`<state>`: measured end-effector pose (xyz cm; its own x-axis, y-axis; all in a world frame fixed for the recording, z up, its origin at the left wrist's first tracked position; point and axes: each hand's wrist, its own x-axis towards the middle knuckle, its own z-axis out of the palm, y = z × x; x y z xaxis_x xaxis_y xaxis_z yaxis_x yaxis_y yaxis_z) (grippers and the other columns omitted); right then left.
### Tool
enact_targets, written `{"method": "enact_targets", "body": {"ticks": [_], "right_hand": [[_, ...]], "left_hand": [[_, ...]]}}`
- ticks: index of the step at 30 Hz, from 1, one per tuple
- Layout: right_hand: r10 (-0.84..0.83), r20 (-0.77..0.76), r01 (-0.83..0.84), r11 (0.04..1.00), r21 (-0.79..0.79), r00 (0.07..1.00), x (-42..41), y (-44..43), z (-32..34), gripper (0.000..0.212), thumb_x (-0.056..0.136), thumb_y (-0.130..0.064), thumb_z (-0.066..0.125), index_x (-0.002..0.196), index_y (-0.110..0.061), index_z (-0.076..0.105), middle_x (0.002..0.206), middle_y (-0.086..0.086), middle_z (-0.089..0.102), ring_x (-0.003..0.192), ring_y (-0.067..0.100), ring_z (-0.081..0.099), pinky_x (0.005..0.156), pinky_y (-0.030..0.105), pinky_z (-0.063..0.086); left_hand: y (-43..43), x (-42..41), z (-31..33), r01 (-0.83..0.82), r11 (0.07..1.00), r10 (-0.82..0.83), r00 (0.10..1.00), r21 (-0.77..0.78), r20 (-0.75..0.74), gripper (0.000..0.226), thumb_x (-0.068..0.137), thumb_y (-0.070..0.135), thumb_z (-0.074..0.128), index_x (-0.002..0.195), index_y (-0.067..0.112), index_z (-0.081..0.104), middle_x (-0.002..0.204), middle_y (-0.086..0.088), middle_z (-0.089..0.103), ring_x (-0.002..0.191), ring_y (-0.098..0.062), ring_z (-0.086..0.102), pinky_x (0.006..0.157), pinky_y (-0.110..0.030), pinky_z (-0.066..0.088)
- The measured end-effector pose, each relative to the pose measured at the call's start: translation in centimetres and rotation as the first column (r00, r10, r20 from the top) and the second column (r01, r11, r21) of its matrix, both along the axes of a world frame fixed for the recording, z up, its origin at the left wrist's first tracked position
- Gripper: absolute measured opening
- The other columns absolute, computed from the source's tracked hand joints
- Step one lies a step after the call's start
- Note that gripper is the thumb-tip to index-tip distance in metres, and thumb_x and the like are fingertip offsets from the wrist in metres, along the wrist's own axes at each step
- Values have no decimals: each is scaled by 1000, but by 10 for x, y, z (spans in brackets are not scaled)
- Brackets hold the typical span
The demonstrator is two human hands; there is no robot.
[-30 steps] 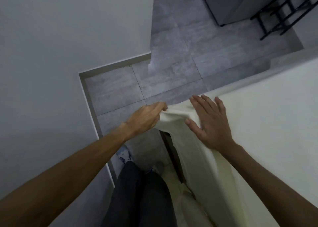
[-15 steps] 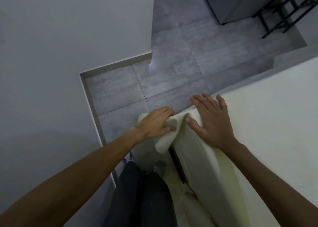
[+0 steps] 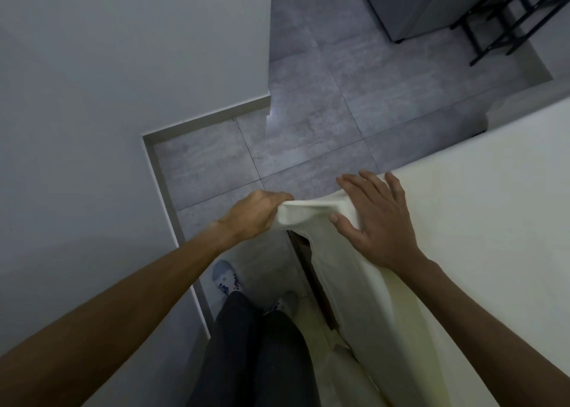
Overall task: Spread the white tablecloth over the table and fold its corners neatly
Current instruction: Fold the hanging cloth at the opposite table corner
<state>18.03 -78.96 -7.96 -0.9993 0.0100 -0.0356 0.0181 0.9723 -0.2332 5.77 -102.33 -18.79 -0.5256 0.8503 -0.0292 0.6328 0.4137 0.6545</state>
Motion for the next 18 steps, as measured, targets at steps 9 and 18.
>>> {"method": "enact_targets", "body": {"ticks": [9, 18], "right_hand": [[-2, 3, 2, 1000, -7, 1000, 0, 0, -2, 61, 95, -56, 40, 140, -17, 54, 143, -1, 55, 140, 21, 43, 120, 52, 21], [5, 13, -5, 1000, 5, 1000, -1, 1, -2, 61, 96, -57, 39, 139, -17, 54, 142, -2, 55, 140, 21, 43, 120, 52, 21]], "left_hand": [[8, 38, -10, -79, 988, 81, 997, -130, 5, 39, 88, 36, 59, 121, 16, 55, 107, -7, 67, 89, -24, 64, 70, -39, 54], [-9, 28, -19, -117, 989, 119, 993, -87, 26, 42, 83, 5, 69, 122, 9, 56, 103, -15, 69, 83, -28, 66, 67, -33, 53]]}}
